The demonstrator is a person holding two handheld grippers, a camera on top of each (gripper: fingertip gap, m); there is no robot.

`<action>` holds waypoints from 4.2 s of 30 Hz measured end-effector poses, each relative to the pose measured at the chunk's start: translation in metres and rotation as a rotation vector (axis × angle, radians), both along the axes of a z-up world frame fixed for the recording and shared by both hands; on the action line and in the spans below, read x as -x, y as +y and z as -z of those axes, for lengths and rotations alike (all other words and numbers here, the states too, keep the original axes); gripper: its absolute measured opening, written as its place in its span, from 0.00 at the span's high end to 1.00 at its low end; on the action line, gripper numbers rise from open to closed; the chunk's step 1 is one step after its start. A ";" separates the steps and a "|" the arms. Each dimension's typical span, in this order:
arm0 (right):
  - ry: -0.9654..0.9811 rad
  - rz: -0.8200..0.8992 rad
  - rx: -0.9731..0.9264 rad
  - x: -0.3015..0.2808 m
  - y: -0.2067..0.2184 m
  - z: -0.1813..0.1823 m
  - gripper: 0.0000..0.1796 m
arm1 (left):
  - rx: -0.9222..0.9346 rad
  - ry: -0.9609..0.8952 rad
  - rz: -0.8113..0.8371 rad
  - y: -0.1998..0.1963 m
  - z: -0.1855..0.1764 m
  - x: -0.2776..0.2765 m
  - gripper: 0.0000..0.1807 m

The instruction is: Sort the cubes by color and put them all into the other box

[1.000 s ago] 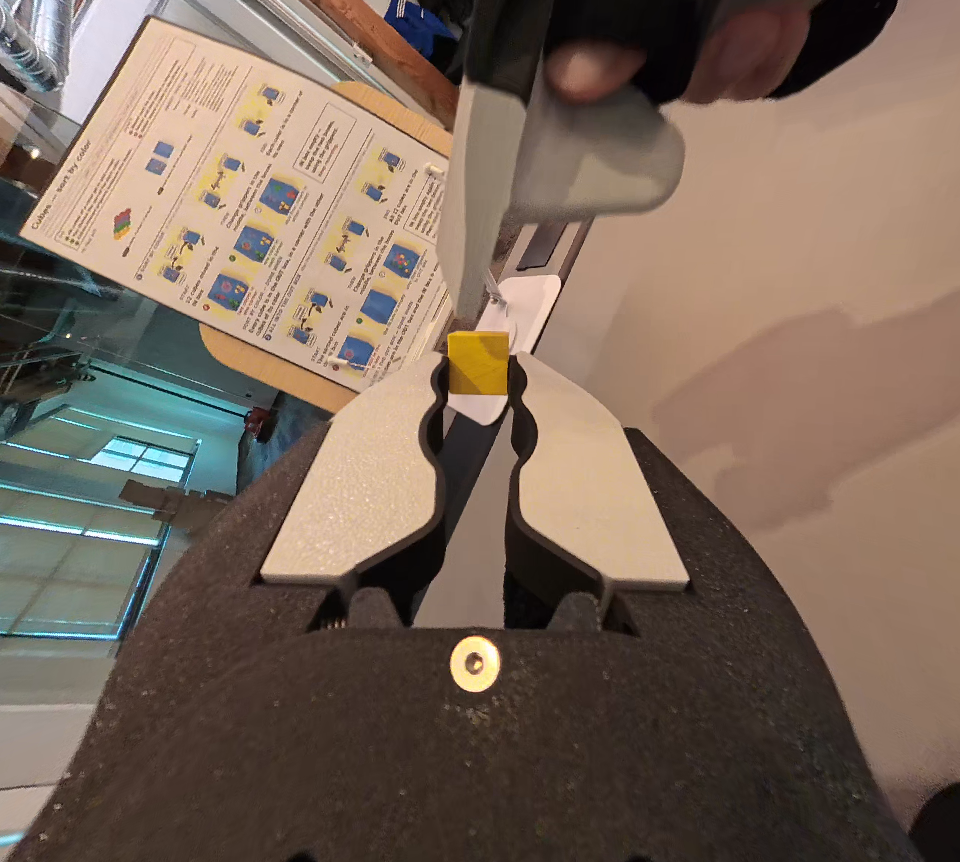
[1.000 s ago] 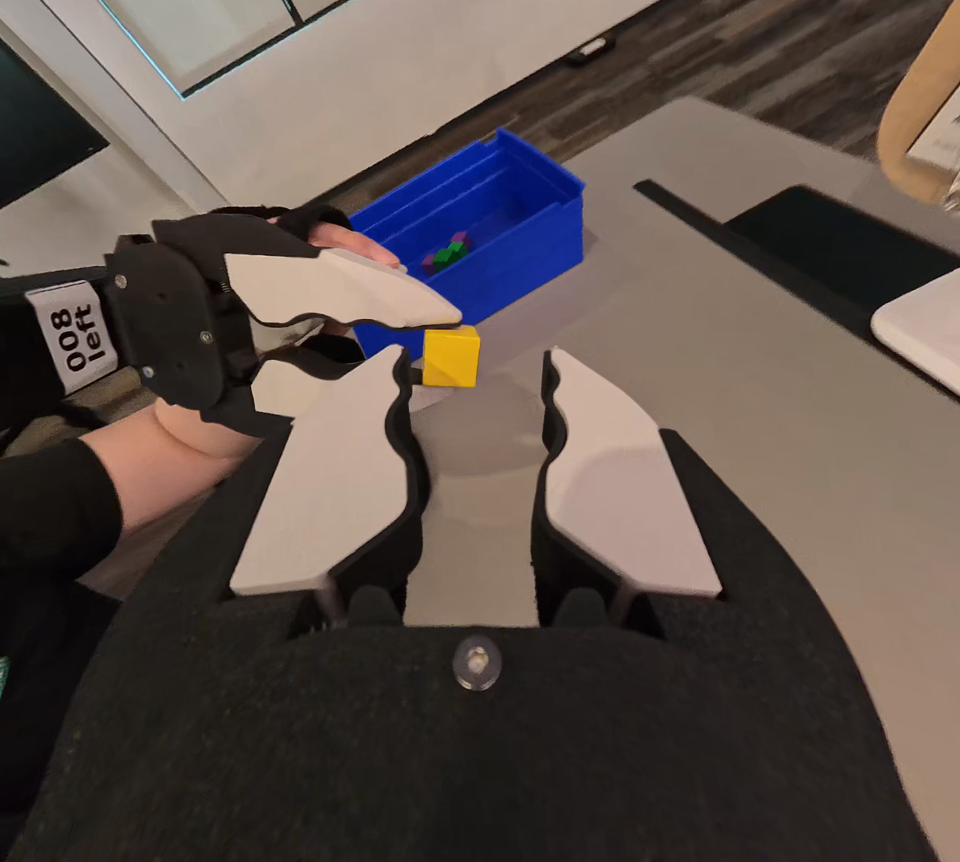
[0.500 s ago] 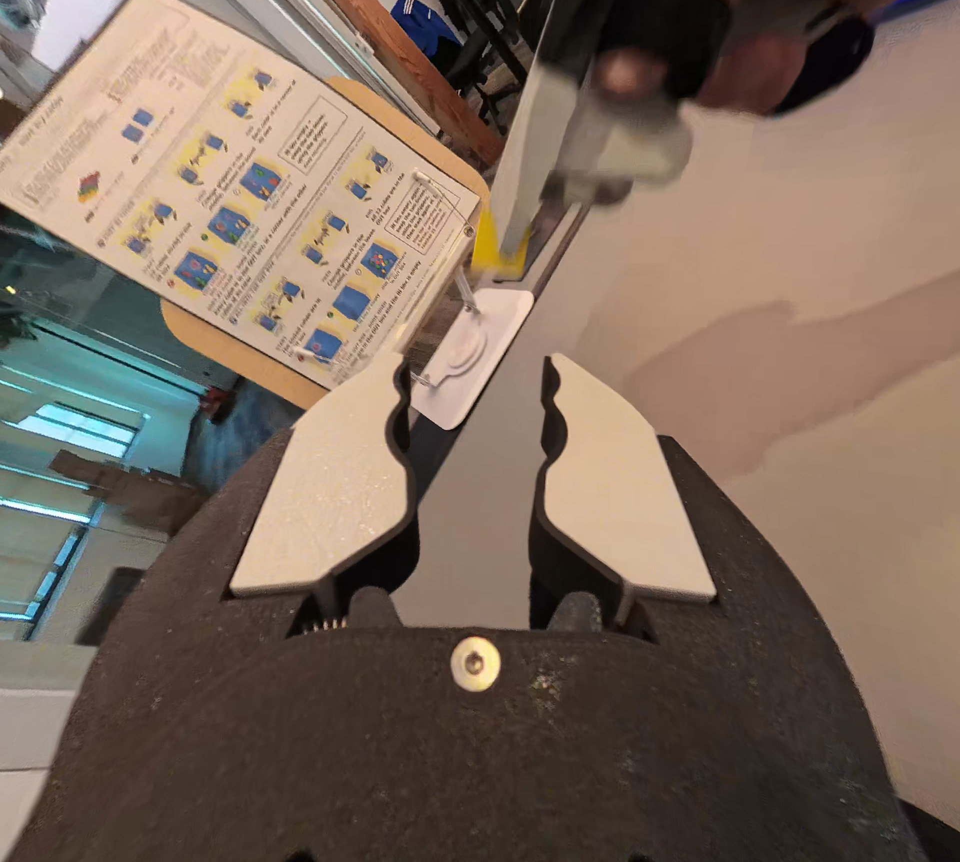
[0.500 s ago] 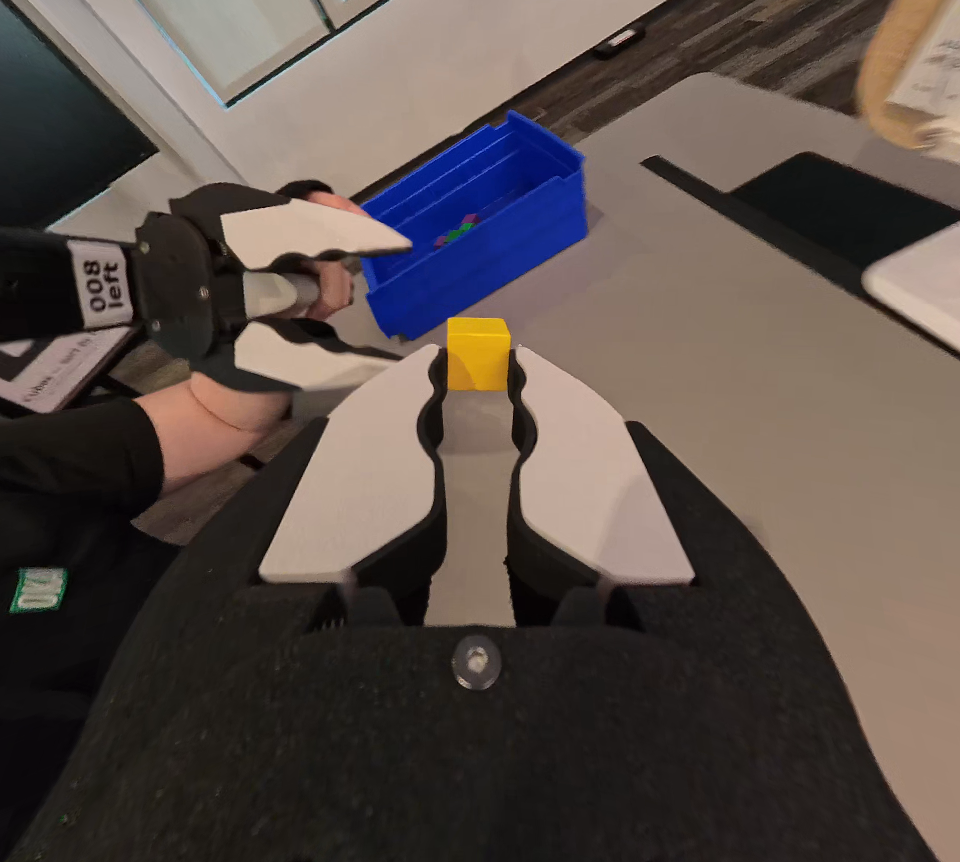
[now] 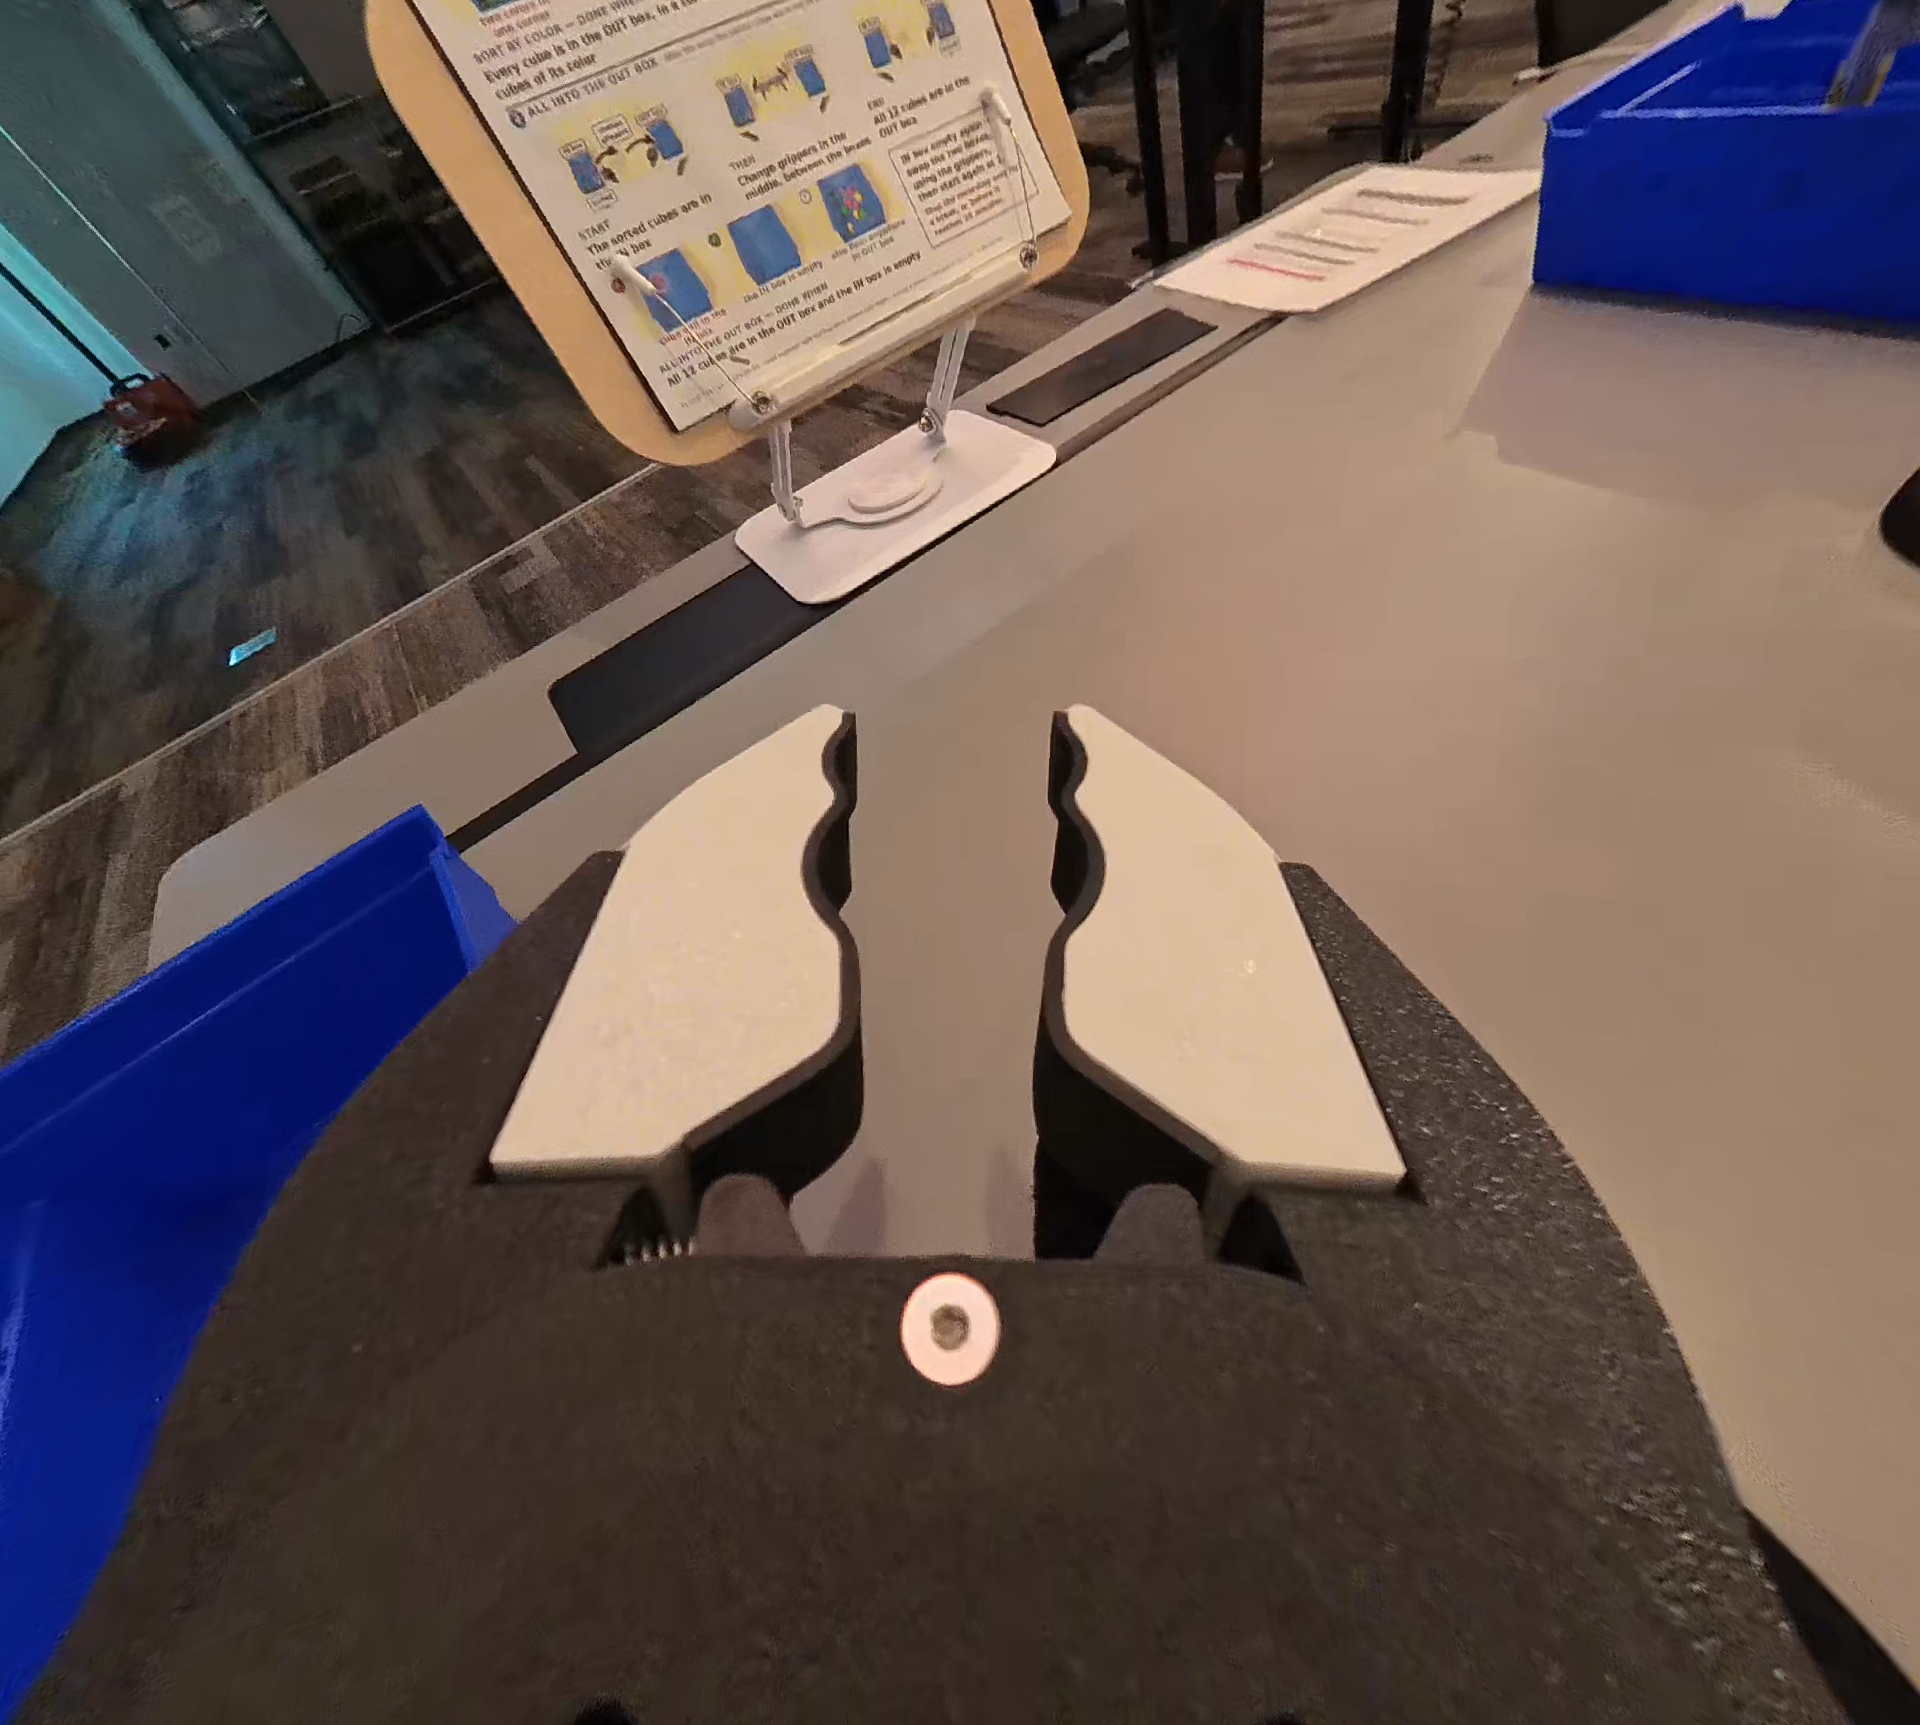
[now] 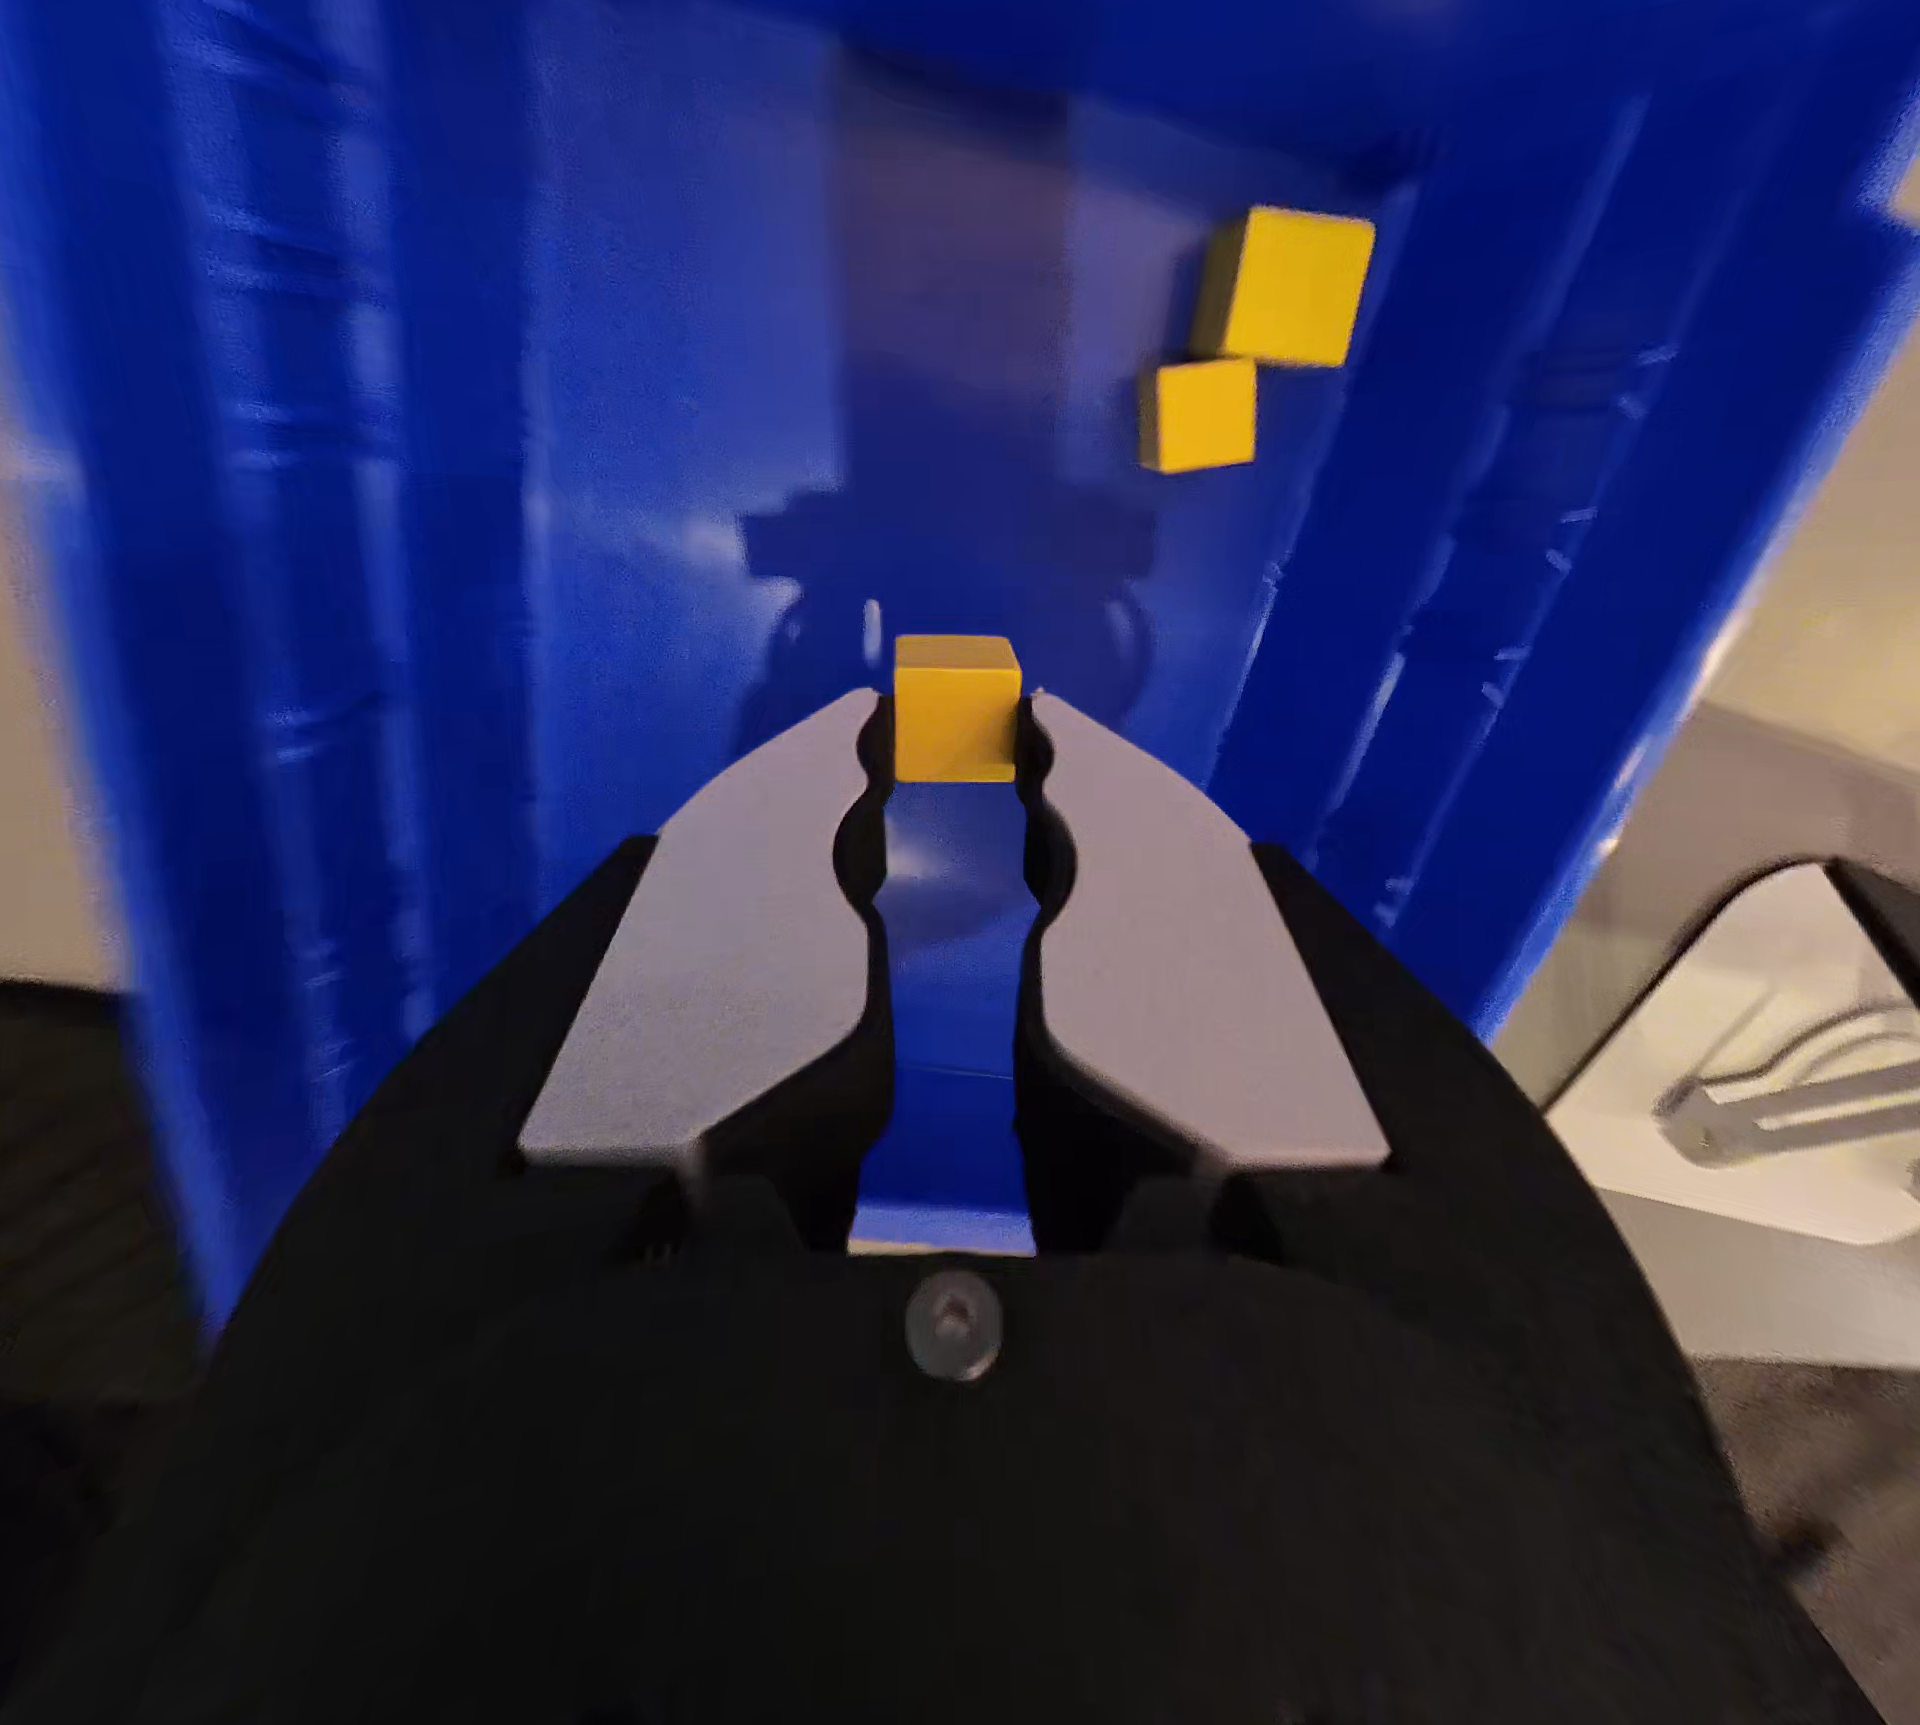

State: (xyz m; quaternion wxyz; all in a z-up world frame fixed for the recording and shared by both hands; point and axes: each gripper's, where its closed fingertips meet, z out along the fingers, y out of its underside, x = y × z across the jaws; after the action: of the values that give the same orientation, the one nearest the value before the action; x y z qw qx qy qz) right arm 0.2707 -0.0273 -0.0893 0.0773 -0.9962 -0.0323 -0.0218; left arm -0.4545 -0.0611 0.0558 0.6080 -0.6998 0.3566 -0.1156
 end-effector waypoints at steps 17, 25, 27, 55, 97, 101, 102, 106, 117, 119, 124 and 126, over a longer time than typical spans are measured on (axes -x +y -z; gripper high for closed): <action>-0.119 -0.020 -0.015 -0.057 0.039 0.053 0.87 | -0.042 0.132 -0.016 -0.019 -0.018 -0.038 0.81; -0.206 -0.133 -0.220 -0.030 0.045 -0.016 0.75 | -0.092 0.146 -0.040 -0.027 -0.034 -0.032 0.81; -0.174 -0.169 -0.362 -0.003 0.045 -0.053 0.76 | -0.106 0.147 -0.089 -0.023 -0.040 -0.014 0.81; 0.213 -0.524 -0.642 0.233 -0.010 -0.104 0.79 | 0.510 0.873 0.112 0.088 0.172 0.213 0.71; 1.723 -0.858 -0.279 0.592 -0.066 -0.210 0.84 | -0.447 -0.029 0.620 -0.028 -0.069 -0.154 0.85; 1.679 -0.848 -0.366 0.572 -0.057 -0.209 0.84 | -0.384 -0.071 0.534 -0.016 -0.060 -0.155 0.82; 1.652 -0.844 -0.393 0.560 -0.055 -0.209 0.84 | -0.342 -0.053 0.507 -0.012 -0.051 -0.151 0.77; 1.216 -0.768 -0.665 0.463 -0.015 -0.202 0.84 | -0.193 -0.005 0.366 0.002 -0.007 -0.118 0.72; 0.126 -0.041 -0.323 0.059 0.057 -0.051 0.84 | -0.064 -0.172 0.115 -0.016 0.010 -0.043 0.84; 0.091 -0.024 -0.184 0.041 0.055 -0.012 0.84 | -0.078 -0.179 0.084 -0.017 0.002 -0.040 0.84; 0.172 -0.044 -0.061 0.053 0.069 0.044 0.84 | -0.058 -0.161 0.026 -0.013 -0.009 -0.040 0.84; 0.175 -0.074 -0.056 0.060 0.077 0.051 0.84 | -0.044 -0.153 0.016 -0.013 -0.013 -0.042 0.84</action>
State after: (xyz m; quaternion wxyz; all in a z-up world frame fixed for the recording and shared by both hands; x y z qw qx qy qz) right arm 0.2103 0.0496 -0.1401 0.1086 -0.9899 -0.0614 0.0674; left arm -0.4121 -0.0742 0.0684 0.6478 -0.6725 0.3173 -0.1656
